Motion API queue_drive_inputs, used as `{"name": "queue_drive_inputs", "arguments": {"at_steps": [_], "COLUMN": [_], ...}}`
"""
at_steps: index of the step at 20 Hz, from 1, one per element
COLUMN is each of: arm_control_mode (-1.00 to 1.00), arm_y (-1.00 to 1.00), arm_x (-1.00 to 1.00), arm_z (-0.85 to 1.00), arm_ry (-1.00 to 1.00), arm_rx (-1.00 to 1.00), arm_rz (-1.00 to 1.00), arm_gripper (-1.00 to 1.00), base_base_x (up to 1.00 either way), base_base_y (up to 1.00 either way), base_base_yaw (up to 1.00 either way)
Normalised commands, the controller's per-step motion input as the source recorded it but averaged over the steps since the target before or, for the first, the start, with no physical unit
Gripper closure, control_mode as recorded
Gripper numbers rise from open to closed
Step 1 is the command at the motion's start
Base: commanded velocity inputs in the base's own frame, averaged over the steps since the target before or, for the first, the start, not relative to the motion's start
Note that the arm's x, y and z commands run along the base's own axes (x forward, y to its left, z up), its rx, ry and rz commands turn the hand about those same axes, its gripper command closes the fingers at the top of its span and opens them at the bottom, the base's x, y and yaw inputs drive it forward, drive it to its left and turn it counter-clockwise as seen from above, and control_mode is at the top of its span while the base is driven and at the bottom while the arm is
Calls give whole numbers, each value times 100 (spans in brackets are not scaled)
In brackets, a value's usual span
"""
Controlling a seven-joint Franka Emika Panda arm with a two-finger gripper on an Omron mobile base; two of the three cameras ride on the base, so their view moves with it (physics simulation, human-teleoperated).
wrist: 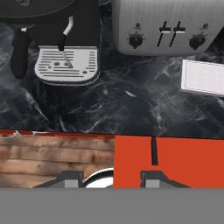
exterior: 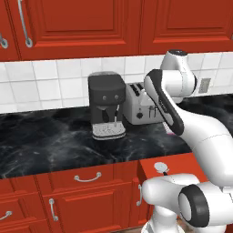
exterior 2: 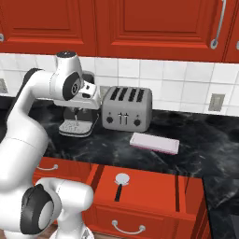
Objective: Pick the pizza cutter from the drawer and place it on the counter.
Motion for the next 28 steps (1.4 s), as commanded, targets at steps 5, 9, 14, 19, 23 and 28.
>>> {"name": "queue_drive_inputs", "arguments": {"at_steps": [5,9,14,19,23,28], "arm_control_mode": [100,100,100,100,100,100], "arm_y": [0,0,0,0,0,0], "arm_x": [0,0,0,0,0,0], "arm_z": [0,0,0,0,0,0], "arm_ry": [0,0,0,0,0,0], "arm_rx": [0,0,0,0,0,0], "arm_rz": [0,0,0,0,0,0], "arm_gripper": [-100,-100,-100,-100,-100,-100], "base_base_x": [-1,-15,-19,-18,-9,0], "base_base_y": [7,36,55,68,54,56], "base_base_yaw": [-4,-24,-41,-53,-62,-66]}}
